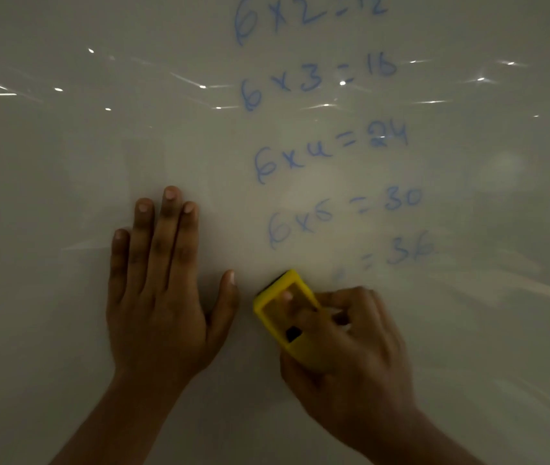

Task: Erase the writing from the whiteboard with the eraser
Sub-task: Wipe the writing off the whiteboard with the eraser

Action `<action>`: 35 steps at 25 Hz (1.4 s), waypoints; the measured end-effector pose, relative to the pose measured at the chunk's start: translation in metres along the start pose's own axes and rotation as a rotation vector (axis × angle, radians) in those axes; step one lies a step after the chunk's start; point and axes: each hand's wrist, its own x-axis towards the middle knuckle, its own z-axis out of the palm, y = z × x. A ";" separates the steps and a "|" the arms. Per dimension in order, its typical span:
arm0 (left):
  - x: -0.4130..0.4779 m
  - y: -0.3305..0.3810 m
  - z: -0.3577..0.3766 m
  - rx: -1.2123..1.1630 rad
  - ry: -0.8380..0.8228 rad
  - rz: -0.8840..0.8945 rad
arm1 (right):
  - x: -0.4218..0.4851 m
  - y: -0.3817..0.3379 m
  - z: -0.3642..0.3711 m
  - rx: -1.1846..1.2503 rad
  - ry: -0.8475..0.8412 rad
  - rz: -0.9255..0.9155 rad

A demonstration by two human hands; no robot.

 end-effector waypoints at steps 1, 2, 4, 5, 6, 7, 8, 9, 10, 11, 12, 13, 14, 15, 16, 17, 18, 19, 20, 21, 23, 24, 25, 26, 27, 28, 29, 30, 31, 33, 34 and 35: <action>0.000 0.000 0.000 -0.006 0.001 0.001 | -0.008 0.004 -0.003 -0.009 -0.030 -0.043; 0.001 0.001 0.000 -0.014 0.005 0.001 | -0.012 0.015 -0.011 -0.012 -0.030 -0.027; 0.001 0.001 0.001 -0.033 0.017 -0.001 | -0.011 0.051 -0.033 -0.060 0.084 0.165; 0.001 0.001 0.002 -0.038 0.022 0.000 | -0.006 0.069 -0.046 -0.078 0.178 0.289; 0.000 0.002 0.003 -0.037 0.026 0.002 | 0.003 0.083 -0.056 -0.089 0.277 0.386; -0.001 0.001 0.003 -0.034 0.029 0.002 | 0.011 0.089 -0.059 -0.102 0.343 0.442; -0.001 0.001 0.003 -0.035 0.032 0.000 | 0.016 0.087 -0.056 -0.098 0.366 0.457; 0.000 0.002 0.003 -0.039 0.034 -0.002 | 0.018 0.077 -0.049 -0.060 0.343 0.429; 0.000 0.002 0.003 -0.042 0.035 -0.005 | 0.015 0.062 -0.038 -0.017 0.277 0.359; 0.001 0.002 0.002 -0.043 0.035 -0.009 | 0.008 0.046 -0.027 0.001 0.188 0.252; 0.001 0.002 0.002 -0.041 0.035 -0.007 | -0.002 0.035 -0.020 -0.006 0.095 0.132; 0.001 0.002 0.001 -0.040 0.032 -0.003 | -0.011 0.032 -0.018 -0.032 0.026 0.041; 0.002 0.002 0.001 -0.042 0.030 0.002 | -0.013 0.038 -0.023 -0.055 -0.002 0.008; 0.002 0.002 0.001 -0.045 0.029 0.003 | -0.012 0.049 -0.029 -0.074 0.026 0.041; 0.002 0.002 0.002 -0.046 0.028 0.002 | -0.006 0.062 -0.037 -0.081 0.099 0.136; 0.001 0.002 0.003 -0.042 0.030 0.000 | 0.003 0.076 -0.045 -0.072 0.196 0.253; 0.000 0.002 0.003 -0.037 0.035 -0.001 | 0.015 0.087 -0.052 -0.060 0.299 0.352; 0.000 0.002 0.004 -0.036 0.040 -0.002 | 0.027 0.093 -0.056 -0.067 0.380 0.412; 0.000 0.001 0.004 -0.037 0.045 -0.002 | 0.038 0.092 -0.055 -0.071 0.413 0.441; 0.000 0.001 0.005 -0.037 0.048 0.000 | 0.046 0.085 -0.049 -0.059 0.415 0.437; -0.001 0.001 0.005 -0.030 0.047 0.000 | 0.053 0.056 -0.031 -0.039 0.320 0.294; -0.001 0.000 0.005 -0.026 0.041 0.000 | 0.051 0.040 -0.021 -0.043 0.228 0.177; -0.001 0.000 0.004 -0.024 0.030 0.002 | 0.046 0.029 -0.015 -0.058 0.135 0.070; -0.001 -0.001 0.003 -0.026 0.017 0.005 | 0.042 0.024 -0.013 -0.079 0.071 0.002; 0.000 -0.001 0.002 -0.028 0.007 0.008 | 0.042 0.027 -0.016 -0.086 0.059 -0.018; 0.000 -0.002 0.002 -0.026 0.002 0.007 | 0.042 0.035 -0.021 -0.077 0.095 0.015; 0.000 -0.003 0.001 -0.019 0.002 0.005 | 0.045 0.044 -0.026 -0.066 0.164 0.096; 0.000 -0.002 0.001 -0.017 0.003 0.003 | 0.050 0.053 -0.033 -0.059 0.250 0.199; 0.000 -0.001 0.001 -0.018 0.004 0.000 | 0.055 0.058 -0.036 -0.058 0.318 0.281; -0.001 -0.001 0.002 -0.026 0.011 -0.003 | 0.064 0.046 -0.029 -0.040 0.344 0.306; -0.002 -0.001 0.002 -0.028 0.022 0.000 | 0.068 0.030 -0.019 -0.012 0.308 0.252; -0.002 -0.002 0.002 -0.027 0.034 0.005 | 0.068 0.013 -0.008 0.005 0.242 0.165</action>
